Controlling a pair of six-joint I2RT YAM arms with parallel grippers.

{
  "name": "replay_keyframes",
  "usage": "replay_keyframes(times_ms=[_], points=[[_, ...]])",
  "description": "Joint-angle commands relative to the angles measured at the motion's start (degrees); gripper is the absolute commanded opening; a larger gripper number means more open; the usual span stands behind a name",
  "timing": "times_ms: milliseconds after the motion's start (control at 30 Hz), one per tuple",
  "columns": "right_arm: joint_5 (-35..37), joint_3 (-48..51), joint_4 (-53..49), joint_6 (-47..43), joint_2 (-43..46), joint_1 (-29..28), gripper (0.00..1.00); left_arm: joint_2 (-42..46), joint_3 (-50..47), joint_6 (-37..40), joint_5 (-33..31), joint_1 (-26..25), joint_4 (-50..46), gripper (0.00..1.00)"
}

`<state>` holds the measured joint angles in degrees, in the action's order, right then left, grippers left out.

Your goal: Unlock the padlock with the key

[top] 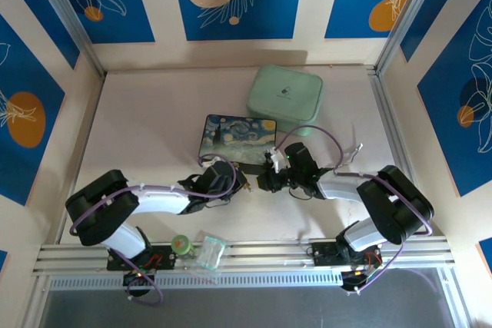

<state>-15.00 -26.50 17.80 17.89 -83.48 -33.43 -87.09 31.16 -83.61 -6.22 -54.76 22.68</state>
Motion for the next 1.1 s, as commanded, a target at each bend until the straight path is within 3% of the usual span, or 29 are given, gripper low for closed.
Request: replay_keyframes(times_ms=[0,133,400,733,1067], points=[[1.27,-0.35,-0.84,-0.2,0.6,-0.73,0.31,0.75,1.25,2.34,0.51,0.03,-4.46,0.0],[2.9,-1.05,-0.95,1.38,0.6,-1.61,0.4,0.01,2.65,6.04,0.75,0.1,-8.15,0.0],[8.93,-3.99,-4.82,3.43,2.28,-5.04,0.41,-2.18,8.13,17.73,0.68,0.09,-23.88,0.01],[14.59,-5.34,-7.66,6.63,10.1,-6.21,0.43,-5.54,9.85,21.93,-2.6,0.18,-28.83,0.12],[19.82,-9.07,-11.27,6.68,10.5,-5.97,0.43,-7.0,11.58,23.76,-5.28,0.01,-32.76,0.18]])
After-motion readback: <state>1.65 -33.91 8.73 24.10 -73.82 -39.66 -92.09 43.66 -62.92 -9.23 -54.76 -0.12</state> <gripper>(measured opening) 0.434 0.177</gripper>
